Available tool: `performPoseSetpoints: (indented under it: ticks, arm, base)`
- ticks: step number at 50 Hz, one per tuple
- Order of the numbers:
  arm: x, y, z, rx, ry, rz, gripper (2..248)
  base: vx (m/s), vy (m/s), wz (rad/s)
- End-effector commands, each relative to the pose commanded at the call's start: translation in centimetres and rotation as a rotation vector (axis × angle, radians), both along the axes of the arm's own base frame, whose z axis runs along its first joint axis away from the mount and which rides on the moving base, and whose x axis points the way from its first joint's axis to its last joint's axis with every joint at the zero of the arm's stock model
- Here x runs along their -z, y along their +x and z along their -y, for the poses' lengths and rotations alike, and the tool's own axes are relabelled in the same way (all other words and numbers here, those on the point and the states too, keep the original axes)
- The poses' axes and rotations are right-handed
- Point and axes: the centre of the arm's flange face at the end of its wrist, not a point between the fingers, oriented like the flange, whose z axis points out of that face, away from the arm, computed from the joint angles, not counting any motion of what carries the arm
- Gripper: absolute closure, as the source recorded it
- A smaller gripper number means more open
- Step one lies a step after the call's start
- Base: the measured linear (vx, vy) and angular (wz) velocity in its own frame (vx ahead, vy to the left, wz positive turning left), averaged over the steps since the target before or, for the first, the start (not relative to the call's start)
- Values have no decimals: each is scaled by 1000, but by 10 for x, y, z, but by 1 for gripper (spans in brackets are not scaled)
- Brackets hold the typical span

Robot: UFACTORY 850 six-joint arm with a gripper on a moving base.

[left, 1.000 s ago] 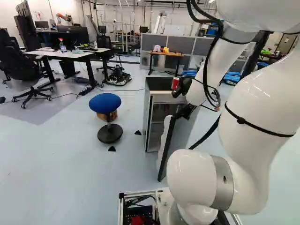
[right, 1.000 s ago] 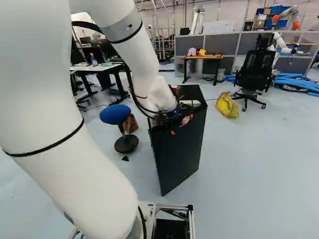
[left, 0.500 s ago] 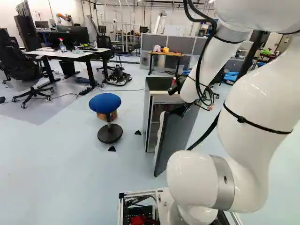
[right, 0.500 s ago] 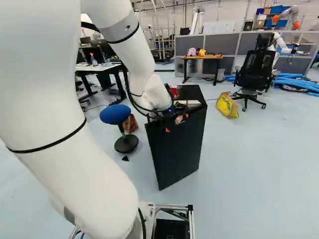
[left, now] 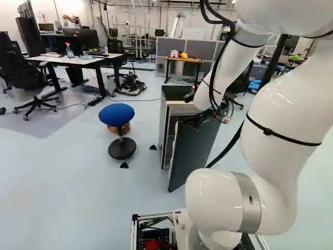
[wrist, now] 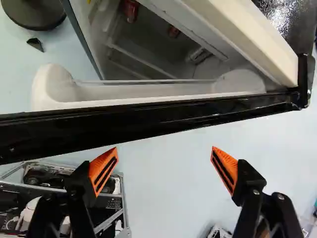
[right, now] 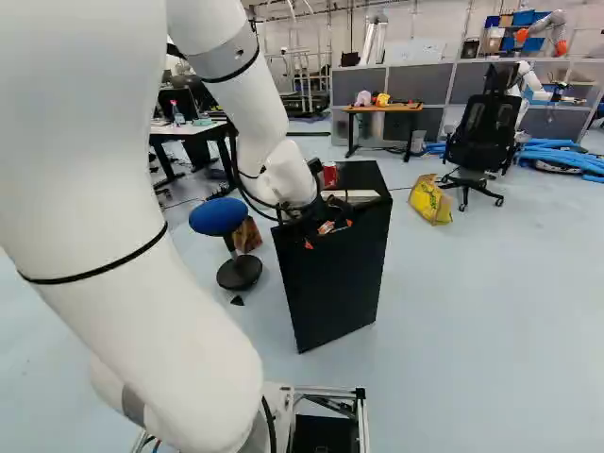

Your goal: Grab a drink from the fridge

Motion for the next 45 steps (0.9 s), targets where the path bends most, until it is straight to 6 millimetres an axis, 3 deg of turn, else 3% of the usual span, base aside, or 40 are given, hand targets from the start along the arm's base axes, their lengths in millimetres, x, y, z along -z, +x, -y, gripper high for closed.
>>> performPoseSetpoints:
  ticks: [45]
  arm:
    - [4,31,-21,275,163,-38,3]
  base:
    - [0,0,0]
